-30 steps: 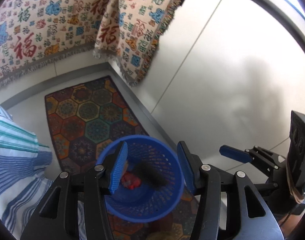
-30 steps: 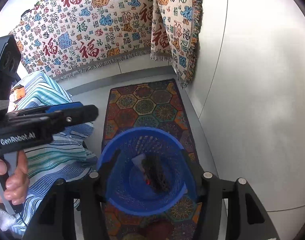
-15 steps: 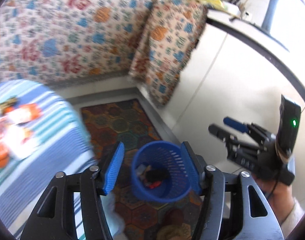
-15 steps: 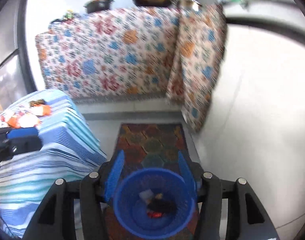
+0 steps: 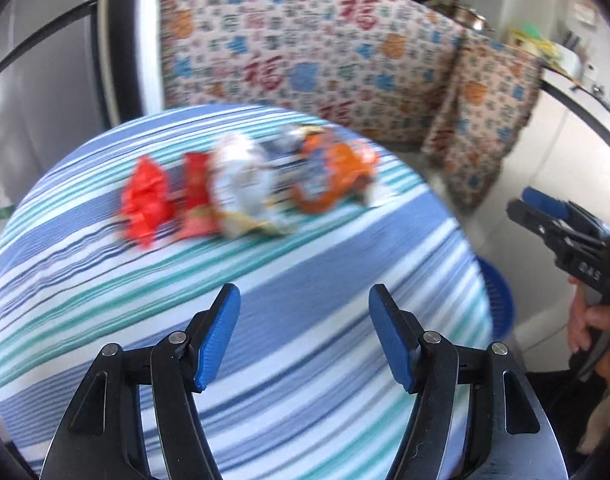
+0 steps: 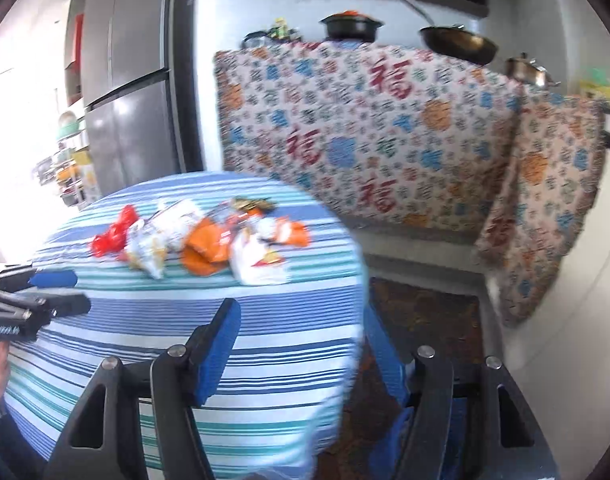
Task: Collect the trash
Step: 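Move both open tools back over the table, then grasp the red plastic bag with the left tool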
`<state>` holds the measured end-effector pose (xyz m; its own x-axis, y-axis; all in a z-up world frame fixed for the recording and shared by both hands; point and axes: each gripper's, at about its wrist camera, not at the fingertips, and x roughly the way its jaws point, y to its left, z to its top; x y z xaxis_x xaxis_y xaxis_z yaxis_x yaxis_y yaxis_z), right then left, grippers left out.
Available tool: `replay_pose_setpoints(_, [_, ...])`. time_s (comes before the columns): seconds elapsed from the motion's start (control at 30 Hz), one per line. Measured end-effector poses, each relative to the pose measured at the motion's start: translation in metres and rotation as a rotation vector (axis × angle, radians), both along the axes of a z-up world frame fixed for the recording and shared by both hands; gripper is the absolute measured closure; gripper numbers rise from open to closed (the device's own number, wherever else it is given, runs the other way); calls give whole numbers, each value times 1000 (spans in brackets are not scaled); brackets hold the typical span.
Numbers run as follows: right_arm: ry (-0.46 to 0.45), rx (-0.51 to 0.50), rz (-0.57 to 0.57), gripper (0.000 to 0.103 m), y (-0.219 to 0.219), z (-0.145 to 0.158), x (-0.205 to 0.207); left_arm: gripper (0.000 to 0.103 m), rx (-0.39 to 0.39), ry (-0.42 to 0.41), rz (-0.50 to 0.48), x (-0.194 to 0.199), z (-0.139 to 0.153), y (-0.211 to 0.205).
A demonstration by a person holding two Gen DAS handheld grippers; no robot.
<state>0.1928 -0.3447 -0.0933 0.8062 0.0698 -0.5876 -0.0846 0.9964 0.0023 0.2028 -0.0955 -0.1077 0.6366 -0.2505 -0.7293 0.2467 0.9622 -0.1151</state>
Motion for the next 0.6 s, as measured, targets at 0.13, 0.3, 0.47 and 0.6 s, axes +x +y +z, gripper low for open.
replay_pose_setpoints(0.13, [102,0,51,37,36,-32,11,31,27,37,68,14,-23,44])
replay_pose_setpoints(0.3, [198,-48,52,37,51,-66,24,31,31,85,108,26,-47,75])
replay_pose_setpoints(0.47, [226,-51,50,37,51,-75,29,25,61,76,136,30,-51,83])
replay_pose_setpoints(0.6, [236,-30,43,34,47,-76,34,12,111,80,153,37,-55,82])
